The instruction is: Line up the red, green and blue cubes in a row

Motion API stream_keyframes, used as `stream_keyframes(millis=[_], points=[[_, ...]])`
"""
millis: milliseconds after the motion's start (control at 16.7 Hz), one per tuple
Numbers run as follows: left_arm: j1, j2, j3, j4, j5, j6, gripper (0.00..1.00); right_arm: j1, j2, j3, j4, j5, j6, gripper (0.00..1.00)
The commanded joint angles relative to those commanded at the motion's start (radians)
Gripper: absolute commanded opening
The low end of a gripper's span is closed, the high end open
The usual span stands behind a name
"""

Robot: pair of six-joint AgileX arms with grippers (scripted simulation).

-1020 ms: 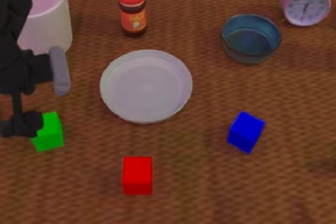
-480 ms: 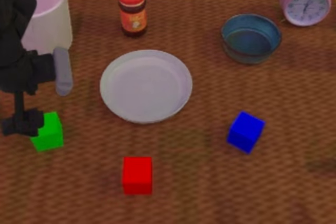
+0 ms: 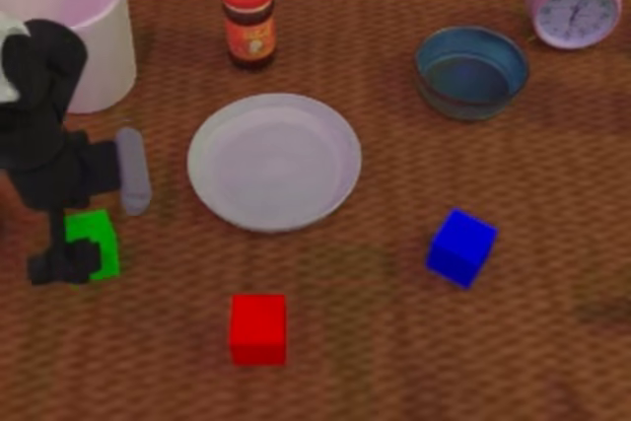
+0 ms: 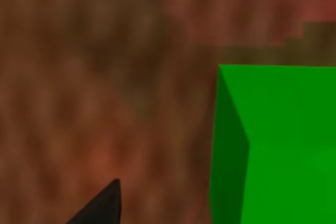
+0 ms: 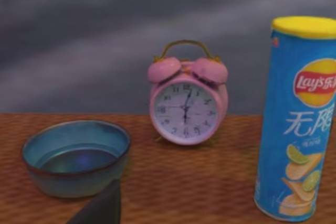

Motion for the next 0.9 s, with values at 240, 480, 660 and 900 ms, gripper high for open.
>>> stream_keyframes(millis=[240,480,660,900], points=[[-0.001,0.036,-0.045,0.080,0.000,0.000,1.00,0.000,0.000,0.000,0.000,0.000,0.000,1.00],[-0.001,0.036,-0.045,0.080,0.000,0.000,0.92,0.000,0.000,0.000,0.000,0.000,0.000,1.00],[-0.001,0.036,-0.045,0.080,0.000,0.000,0.70,0.000,0.000,0.000,0.000,0.000,0.000,1.00],[-0.001,0.036,-0.045,0.080,0.000,0.000,0.40,0.000,0.000,0.000,0.000,0.000,0.000,1.00]])
